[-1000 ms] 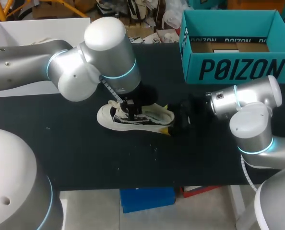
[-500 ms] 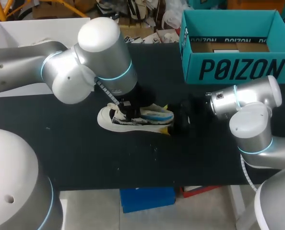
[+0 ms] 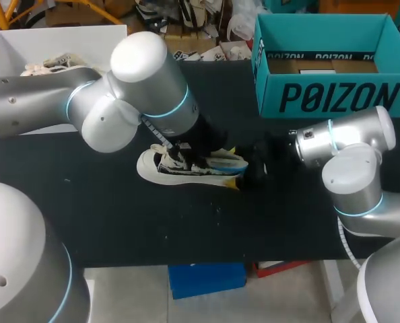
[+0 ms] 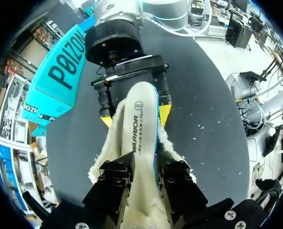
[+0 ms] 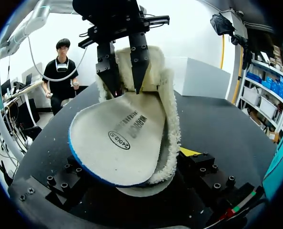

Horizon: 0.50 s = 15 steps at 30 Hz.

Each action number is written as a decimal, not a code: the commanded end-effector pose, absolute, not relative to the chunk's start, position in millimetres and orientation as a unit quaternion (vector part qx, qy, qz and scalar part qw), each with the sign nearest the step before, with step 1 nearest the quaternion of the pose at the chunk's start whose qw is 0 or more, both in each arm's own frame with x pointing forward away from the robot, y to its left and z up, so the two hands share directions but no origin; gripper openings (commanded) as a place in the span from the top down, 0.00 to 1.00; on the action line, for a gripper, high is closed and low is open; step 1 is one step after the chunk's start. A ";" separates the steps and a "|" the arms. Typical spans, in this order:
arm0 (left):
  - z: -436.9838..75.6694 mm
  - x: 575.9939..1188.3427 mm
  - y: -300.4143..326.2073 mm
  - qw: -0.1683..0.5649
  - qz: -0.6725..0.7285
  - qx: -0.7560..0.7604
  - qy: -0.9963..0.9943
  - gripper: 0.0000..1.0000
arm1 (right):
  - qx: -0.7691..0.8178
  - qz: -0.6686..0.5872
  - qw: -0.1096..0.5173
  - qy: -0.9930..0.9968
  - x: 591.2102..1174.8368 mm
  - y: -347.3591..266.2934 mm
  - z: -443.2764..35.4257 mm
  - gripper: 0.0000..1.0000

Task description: Take the shoe out of the shoebox, open the shoe tongue, remove and reinsert the insole, then place the shoe into the shoebox

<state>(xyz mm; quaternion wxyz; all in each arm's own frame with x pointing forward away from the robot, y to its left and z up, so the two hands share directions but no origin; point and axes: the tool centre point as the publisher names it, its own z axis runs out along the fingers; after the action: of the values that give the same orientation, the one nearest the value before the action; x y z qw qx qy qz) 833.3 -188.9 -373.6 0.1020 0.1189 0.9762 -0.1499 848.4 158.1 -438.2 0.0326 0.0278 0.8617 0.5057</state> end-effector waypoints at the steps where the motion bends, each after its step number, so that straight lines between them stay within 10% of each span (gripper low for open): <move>1: -377.9 837.4 -193.2 0.097 -0.161 0.132 0.973 0.78 | 0.028 0.505 0.032 0.862 850.4 158.8 -441.1 1.00; 15: -379.5 837.8 -219.4 0.088 -0.178 0.181 0.963 0.75 | 0.028 0.505 0.032 0.862 850.4 158.8 -441.1 1.00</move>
<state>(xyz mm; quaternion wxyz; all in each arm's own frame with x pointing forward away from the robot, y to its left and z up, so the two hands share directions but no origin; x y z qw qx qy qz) 834.2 -213.9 -375.3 0.0908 0.1760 0.9643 -0.1760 848.4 158.1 -438.2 0.0326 0.0278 0.8617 0.5057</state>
